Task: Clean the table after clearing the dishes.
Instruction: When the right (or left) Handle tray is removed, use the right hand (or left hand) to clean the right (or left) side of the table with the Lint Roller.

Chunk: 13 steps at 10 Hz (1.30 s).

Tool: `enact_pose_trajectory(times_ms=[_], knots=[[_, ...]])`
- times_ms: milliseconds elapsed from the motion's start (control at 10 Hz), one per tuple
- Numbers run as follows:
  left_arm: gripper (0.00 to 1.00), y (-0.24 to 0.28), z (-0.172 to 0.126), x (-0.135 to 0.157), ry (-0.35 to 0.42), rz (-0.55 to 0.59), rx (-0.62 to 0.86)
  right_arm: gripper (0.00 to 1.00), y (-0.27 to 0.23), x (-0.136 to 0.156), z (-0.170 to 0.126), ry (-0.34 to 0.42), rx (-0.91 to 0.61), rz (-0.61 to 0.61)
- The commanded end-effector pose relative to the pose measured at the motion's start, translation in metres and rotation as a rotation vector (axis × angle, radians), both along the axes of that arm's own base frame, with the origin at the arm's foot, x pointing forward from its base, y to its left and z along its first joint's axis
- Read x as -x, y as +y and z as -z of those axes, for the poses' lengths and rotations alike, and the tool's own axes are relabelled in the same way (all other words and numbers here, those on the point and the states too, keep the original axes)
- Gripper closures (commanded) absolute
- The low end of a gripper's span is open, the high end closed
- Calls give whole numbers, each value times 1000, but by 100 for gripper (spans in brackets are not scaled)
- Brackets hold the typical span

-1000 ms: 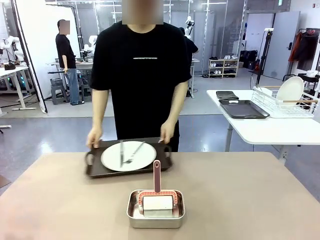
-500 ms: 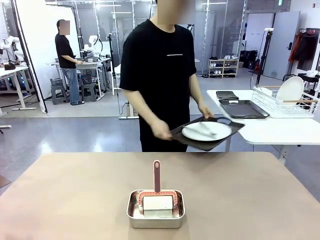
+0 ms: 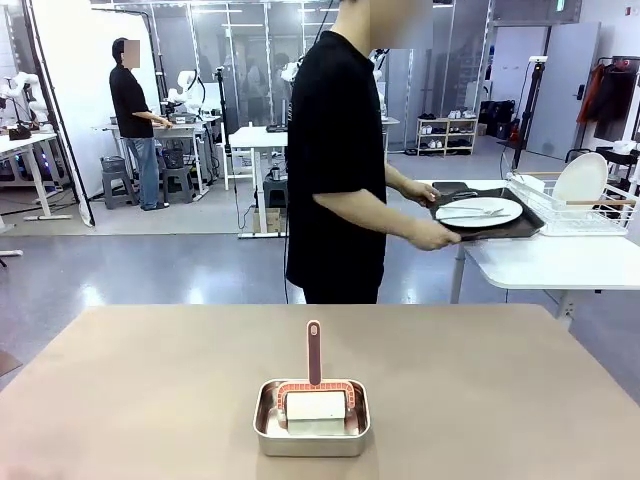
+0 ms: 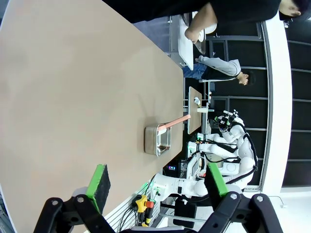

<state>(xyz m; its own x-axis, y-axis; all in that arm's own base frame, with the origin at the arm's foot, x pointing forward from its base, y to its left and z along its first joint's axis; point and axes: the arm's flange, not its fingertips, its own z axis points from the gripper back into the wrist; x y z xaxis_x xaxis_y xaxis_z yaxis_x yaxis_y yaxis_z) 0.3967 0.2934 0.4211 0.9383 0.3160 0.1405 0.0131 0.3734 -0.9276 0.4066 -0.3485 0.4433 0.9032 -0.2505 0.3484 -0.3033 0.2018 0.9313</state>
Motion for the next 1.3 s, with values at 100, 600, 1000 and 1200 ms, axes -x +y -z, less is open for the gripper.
enact_pose_trajectory(times_ms=[100,600,1000,1200], knots=[[0,-6,-15,0,-72,119,-29,0,3,4,-1,-9,9,1],[0,-140,-129,2,-322,684,-172,0,3,4,-1,-9,9,1],[0,-270,-163,8,-478,966,-454,0,3,4,-1,-9,9,1],[0,-313,-158,14,-598,1011,-615,0,3,4,-1,-9,9,1]])
